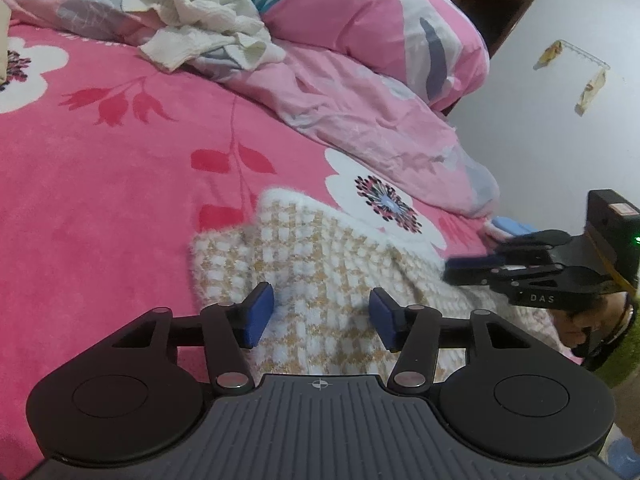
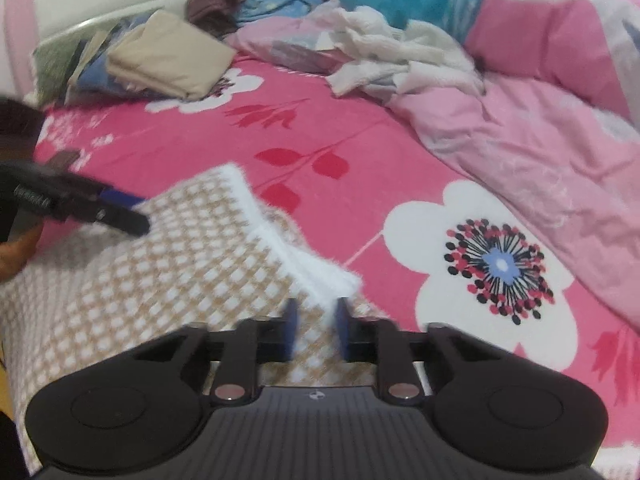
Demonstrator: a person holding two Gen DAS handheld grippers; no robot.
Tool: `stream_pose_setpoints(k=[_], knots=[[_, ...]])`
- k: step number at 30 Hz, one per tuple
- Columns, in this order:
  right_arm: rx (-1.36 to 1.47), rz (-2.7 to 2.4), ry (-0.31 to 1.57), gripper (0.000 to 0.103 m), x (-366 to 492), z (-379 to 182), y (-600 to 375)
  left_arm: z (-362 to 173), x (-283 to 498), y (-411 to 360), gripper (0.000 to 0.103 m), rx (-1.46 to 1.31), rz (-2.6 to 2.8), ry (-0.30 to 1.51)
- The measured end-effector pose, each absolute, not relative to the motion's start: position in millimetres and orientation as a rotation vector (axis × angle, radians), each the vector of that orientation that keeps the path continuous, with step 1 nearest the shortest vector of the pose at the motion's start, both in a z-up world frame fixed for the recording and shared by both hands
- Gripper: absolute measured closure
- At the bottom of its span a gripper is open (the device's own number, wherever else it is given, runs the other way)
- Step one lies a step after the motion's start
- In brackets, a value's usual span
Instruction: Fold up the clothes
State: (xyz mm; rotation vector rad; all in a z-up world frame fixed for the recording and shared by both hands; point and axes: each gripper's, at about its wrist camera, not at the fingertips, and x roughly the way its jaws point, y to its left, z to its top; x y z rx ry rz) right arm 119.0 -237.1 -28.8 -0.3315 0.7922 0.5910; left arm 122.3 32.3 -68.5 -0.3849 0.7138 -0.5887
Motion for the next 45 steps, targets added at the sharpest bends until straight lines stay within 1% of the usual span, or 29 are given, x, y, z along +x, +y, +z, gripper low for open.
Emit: stream_pose_setpoints(k=[3,5,8,10,11,12,13,14,16,17,18,19,20,21,22,23,24,25,26,27,28,30,32,36,40,41,43,44,45], knots=[[-0.434,0.578,0.734,0.103,104,-28,-225,-70,120,32,0.052,-0.379,-0.587,0.7],[-0.462,0.575,0.719,0.103,102,-26,-219,-71,118,32,0.055,-0.371,-0.576,0.692],[-0.455,0.555,0.706,0.103,106,-22,-219,-71,119,33,0.055,-0.38,-0.577,0.697],[-0.39,0.541,0.72,0.097,115,-17,-227,-71,120,34,0.053,-0.386,-0.579,0.704],[-0.363,0.529,0.724,0.083,119,-16,-232,-71,120,34,0.051,-0.386,-0.58,0.706],[-0.336,0.538,0.746,0.061,124,-17,-236,-71,121,34,0.049,-0.384,-0.582,0.708],[-0.306,0.556,0.779,0.052,130,-19,-241,-71,121,34,0.048,-0.38,-0.584,0.708],[-0.275,0.574,0.812,0.047,136,-21,-246,-71,121,33,0.047,-0.375,-0.585,0.708],[-0.226,0.59,0.874,0.048,145,-29,-252,-72,121,32,0.045,-0.367,-0.585,0.706],[-0.216,0.595,0.892,0.053,147,-32,-254,-73,122,32,0.045,-0.364,-0.585,0.706],[-0.219,0.601,0.891,0.062,146,-33,-254,-73,122,32,0.045,-0.361,-0.584,0.706],[-0.241,0.602,0.876,0.068,142,-32,-252,-73,122,32,0.045,-0.358,-0.584,0.705],[-0.271,0.6,0.856,0.083,138,-29,-249,-73,121,31,0.045,-0.353,-0.583,0.703],[-0.304,0.593,0.834,0.092,133,-27,-245,-73,121,31,0.045,-0.344,-0.581,0.701],[-0.328,0.588,0.815,0.093,129,-25,-242,-73,120,30,0.046,-0.334,-0.579,0.698],[-0.346,0.587,0.799,0.098,124,-23,-240,-73,119,28,0.048,-0.322,-0.575,0.696],[-0.37,0.585,0.782,0.099,120,-22,-238,-73,118,27,0.051,-0.308,-0.569,0.693],[-0.398,0.58,0.765,0.099,116,-21,-235,-72,117,26,0.054,-0.295,-0.562,0.69],[-0.424,0.573,0.744,0.1,112,-19,-232,-72,117,25,0.059,-0.287,-0.554,0.686],[-0.441,0.564,0.721,0.1,108,-16,-229,-72,116,25,0.067,-0.281,-0.547,0.682],[-0.442,0.557,0.697,0.1,106,-13,-228,-71,115,26,0.071,-0.282,-0.542,0.68],[-0.431,0.546,0.65,0.1,105,-4,-227,-71,115,30,0.083,-0.307,-0.534,0.681],[-0.43,0.532,0.626,0.1,108,-3,-226,-71,115,35,0.088,-0.335,-0.528,0.683],[-0.437,0.514,0.629,0.1,120,-20,-223,-72,114,43,0.092,-0.371,-0.508,0.683],[-0.418,0.488,0.67,0.099,132,-52,-223,-76,115,43,0.092,-0.365,-0.489,0.693],[-0.383,0.482,0.67,0.095,134,-54,-226,-76,116,42,0.092,-0.36,-0.488,0.696],[-0.243,0.477,0.669,0.079,139,-41,-247,-75,117,41,0.092,-0.34,-0.49,0.693],[-0.175,0.448,0.641,0.063,139,-30,-263,-74,116,40,0.092,-0.33,-0.491,0.691],[-0.107,0.405,0.602,0.063,138,-19,-280,-74,116,39,0.092,-0.321,-0.491,0.689]])
